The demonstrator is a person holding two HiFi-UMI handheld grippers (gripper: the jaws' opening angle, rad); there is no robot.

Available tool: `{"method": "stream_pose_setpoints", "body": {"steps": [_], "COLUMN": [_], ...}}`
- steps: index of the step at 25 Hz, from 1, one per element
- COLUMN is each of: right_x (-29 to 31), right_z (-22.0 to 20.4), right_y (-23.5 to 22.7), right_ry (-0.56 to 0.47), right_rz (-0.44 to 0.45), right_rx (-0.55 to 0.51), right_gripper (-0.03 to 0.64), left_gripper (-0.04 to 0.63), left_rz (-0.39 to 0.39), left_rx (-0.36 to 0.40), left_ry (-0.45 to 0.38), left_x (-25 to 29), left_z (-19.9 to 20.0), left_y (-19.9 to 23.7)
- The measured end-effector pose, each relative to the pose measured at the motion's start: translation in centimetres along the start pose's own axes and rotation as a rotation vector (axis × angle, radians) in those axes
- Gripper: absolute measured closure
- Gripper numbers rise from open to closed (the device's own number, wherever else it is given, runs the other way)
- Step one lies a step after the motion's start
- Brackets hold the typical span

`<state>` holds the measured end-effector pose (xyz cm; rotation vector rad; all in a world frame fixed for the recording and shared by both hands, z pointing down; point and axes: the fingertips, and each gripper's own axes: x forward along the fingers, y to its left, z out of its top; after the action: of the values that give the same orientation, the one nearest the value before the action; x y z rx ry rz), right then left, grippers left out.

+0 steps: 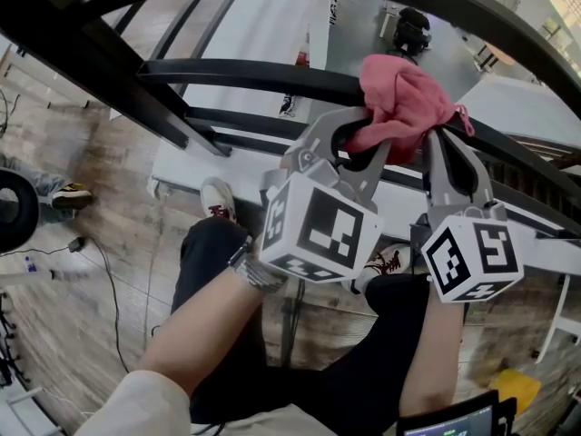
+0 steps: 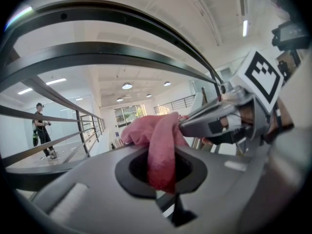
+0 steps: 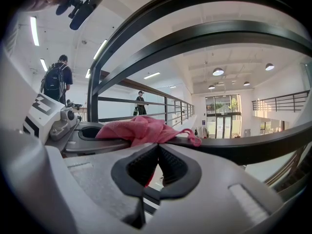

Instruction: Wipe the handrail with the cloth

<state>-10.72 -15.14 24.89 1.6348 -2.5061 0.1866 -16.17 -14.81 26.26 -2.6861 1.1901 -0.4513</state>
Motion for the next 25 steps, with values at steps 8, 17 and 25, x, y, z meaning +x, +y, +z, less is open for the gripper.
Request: {"method": "stream_pose_setpoints", "body": {"steps": [8,17,25], "right_x": [-0.5,-1.2,-1.4], "right_z": [0.0,0.5,0.5], "right_y": [-0.7,-1.3,-1.3], "right_ry": [-0.007,-0.044,-0.048], "right_rz": [-0.014,-0.011,-0.005], "right_rx": [-0.002,0.0,-0.004], "right_gripper": [0.615,0.615,0.615], "left_gripper": [0.566,0.566,0.566], "left_rz": [0.002,0.081,0.125], "left_rx": [0.036,-0.025,0.013], "left_ry": [-0.049,-0.149,-0.119], "left_x": [0.4,0.5,0.9], "left_z": [1.3,3.8,3.9], "left_y": [-0.8,0.5,1.4]}}
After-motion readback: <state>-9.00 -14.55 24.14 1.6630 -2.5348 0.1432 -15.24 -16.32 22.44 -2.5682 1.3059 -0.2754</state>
